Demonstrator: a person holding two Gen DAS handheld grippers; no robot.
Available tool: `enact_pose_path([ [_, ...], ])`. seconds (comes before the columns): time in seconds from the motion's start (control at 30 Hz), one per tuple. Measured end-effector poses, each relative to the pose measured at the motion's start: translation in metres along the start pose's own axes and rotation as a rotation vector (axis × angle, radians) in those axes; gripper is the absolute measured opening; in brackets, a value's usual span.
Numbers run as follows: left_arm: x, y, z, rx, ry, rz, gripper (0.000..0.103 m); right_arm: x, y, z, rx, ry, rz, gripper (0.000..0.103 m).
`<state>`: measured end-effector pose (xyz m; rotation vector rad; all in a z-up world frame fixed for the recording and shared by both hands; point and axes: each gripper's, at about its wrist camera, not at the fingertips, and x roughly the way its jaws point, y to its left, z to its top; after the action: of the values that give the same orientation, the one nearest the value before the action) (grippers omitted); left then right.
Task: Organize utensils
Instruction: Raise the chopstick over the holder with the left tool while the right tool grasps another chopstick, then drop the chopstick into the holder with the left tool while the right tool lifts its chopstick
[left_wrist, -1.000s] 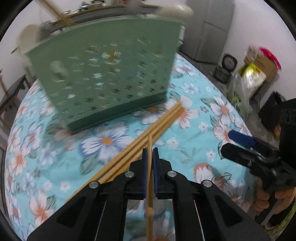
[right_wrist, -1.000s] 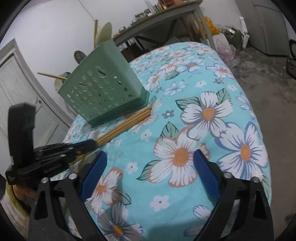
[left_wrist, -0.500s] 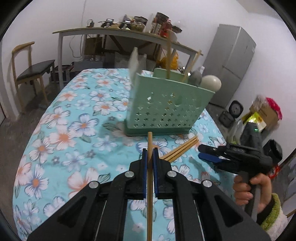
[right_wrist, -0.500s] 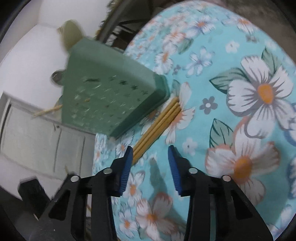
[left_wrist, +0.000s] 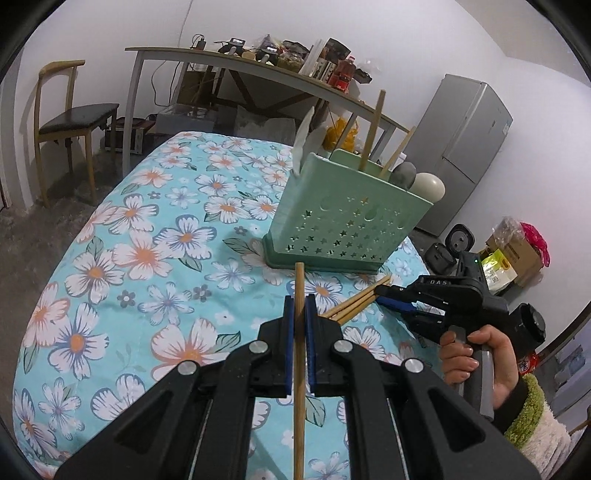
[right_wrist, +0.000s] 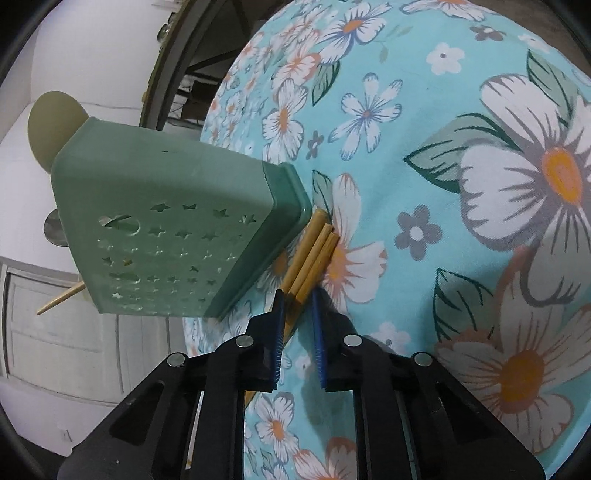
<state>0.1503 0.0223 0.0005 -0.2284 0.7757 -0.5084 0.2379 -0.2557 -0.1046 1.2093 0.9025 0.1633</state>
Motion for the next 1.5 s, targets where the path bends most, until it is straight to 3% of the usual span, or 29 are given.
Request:
enact_pose_path([
  [0.3,-0.005,0.007,-0.001,-0.013,-0.011,-0.013,0.005,-0.015,-0.015,-0.003,0.046,-0.012,0.036,0.009],
  [0.57,-0.008,0.011,-0.002,-0.022,-0.016,-0.015,0.005,-0.053,-0.009,-0.009,-0.024,-0.023,0.065,0.008],
  [0.87,-0.023,0.003,0.006,0.005,-0.053,-0.006,0.005,-0.111,0.014,-0.021,-0.165,-0.105,0.118,0.005],
  [1.23,-0.069,-0.044,0.058,0.104,-0.251,-0.004,0.005,-0.157,0.057,-0.040,-0.429,-0.243,0.064,0.004],
  [1.5,-0.091,-0.103,0.118,0.217,-0.461,-0.032,0.005,-0.166,0.053,-0.043,-0.495,-0.276,0.047,0.004],
])
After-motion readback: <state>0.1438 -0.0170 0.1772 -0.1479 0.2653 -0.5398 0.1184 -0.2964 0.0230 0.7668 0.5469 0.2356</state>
